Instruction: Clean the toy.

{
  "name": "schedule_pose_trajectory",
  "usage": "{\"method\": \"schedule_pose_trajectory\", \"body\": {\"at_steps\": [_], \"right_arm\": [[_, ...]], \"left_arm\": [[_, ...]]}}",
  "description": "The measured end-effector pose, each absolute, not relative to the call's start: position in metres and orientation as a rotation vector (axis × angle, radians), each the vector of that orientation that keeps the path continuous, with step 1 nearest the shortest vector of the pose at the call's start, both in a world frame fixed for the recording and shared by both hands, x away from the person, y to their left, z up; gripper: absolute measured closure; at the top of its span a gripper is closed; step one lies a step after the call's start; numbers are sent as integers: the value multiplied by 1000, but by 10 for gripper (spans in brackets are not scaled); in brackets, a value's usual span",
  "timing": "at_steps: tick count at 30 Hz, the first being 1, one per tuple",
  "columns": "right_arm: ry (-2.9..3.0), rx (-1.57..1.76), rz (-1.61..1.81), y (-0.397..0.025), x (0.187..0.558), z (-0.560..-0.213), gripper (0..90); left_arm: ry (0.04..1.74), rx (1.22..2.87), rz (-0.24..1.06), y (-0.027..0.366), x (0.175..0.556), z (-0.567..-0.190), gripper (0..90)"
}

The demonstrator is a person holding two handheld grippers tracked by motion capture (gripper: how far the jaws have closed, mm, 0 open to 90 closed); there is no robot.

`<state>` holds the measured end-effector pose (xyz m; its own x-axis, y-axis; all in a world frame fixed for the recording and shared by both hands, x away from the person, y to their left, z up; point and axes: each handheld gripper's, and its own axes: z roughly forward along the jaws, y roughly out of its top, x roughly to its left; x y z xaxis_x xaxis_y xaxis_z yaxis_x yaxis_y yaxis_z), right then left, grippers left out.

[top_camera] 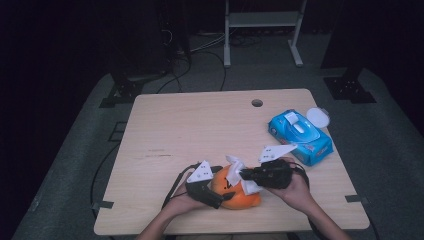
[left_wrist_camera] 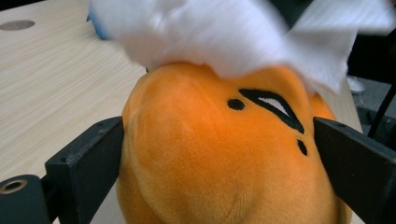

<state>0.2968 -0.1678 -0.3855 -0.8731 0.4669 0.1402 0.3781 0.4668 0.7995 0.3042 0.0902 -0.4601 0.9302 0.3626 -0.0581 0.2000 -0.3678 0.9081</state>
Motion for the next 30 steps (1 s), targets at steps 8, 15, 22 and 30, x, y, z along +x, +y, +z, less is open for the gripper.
{"method": "schedule_pose_trajectory", "body": {"at_steps": [8, 15, 22, 30], "right_arm": [[2600, 733, 1442, -214, 263, -354, 854], [2678, 677, 1436, -233, 242, -338, 854], [2792, 731, 1266, -211, 276, -363, 854], [2716, 708, 1248, -174, 296, -379, 842]], "left_arm": [[415, 1953, 170, 90, 306, -461, 51], [421, 1947, 164, 89, 308, -462, 47], [414, 1953, 172, 89, 307, -462, 46], [416, 1951, 174, 89, 306, -462, 46]]}}
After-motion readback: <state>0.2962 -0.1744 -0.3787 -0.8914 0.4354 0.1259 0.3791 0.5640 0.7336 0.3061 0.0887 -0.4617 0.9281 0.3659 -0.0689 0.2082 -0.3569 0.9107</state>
